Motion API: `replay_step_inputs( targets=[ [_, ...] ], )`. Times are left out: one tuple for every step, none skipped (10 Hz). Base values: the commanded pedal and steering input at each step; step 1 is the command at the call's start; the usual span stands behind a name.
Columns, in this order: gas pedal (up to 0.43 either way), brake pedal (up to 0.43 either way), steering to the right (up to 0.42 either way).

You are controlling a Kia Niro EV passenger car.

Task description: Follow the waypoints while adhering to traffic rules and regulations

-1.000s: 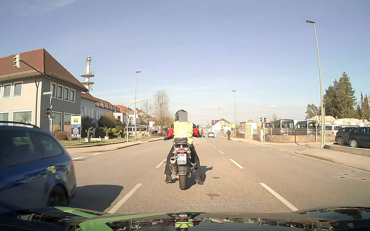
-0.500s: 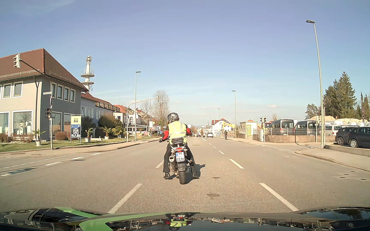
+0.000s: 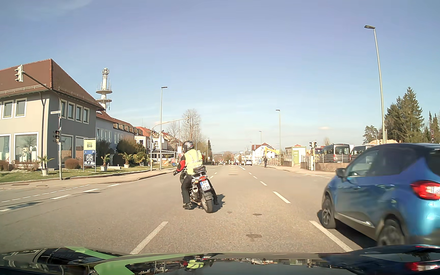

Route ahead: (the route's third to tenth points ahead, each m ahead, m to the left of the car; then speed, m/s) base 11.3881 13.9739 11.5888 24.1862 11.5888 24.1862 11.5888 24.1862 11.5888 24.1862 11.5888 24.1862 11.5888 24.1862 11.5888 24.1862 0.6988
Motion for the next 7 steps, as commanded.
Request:
replay_step_inputs(
  targets=[
    [0.339,0.000,0.003],
    [0.378,0.000,0.003],
    [0.378,0.000,0.003],
    [0.378,0.000,0.003],
    [0.378,0.000,0.003],
    [0.378,0.000,0.002],
    [0.370,0.000,0.000]
  ],
)
